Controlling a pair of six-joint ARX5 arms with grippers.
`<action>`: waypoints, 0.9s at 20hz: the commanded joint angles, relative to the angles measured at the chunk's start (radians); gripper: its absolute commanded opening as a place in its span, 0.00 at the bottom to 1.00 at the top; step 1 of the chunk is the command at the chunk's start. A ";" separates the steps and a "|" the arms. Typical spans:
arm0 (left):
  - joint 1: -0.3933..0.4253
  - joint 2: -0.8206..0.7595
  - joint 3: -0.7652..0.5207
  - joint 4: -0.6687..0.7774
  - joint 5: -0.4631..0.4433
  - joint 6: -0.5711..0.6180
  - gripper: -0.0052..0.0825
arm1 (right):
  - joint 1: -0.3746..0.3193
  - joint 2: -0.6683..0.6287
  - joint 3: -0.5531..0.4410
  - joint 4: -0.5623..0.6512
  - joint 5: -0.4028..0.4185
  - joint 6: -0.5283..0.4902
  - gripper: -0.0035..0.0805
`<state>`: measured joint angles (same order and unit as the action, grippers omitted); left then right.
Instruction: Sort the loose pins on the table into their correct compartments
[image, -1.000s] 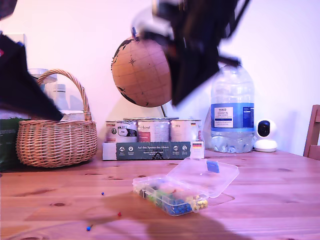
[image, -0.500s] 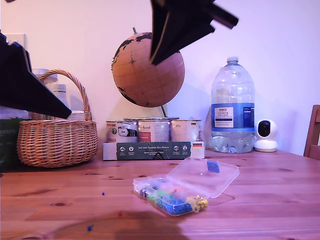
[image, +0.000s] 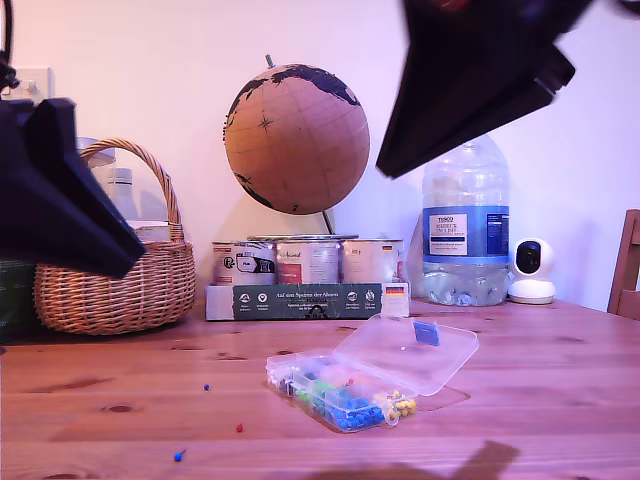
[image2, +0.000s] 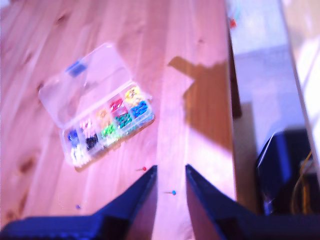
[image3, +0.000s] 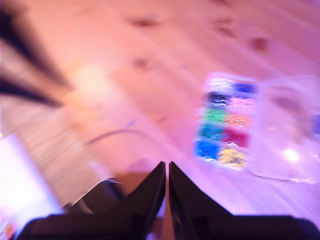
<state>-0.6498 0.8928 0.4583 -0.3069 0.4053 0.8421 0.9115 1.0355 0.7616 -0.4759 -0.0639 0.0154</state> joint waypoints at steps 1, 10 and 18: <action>-0.013 0.025 0.010 0.000 -0.019 0.031 0.25 | 0.004 -0.034 -0.052 -0.011 -0.035 -0.060 0.03; -0.085 0.257 0.253 -0.215 -0.178 -0.456 0.25 | -0.003 -0.101 -0.109 -0.195 -0.051 -0.214 0.03; -0.113 0.495 0.492 -0.353 -0.185 -1.209 0.24 | -0.051 -0.309 -0.241 -0.067 -0.055 -0.223 0.03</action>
<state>-0.7593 1.3788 0.9417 -0.6556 0.2241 -0.3126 0.8684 0.7498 0.5312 -0.5571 -0.1204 -0.2073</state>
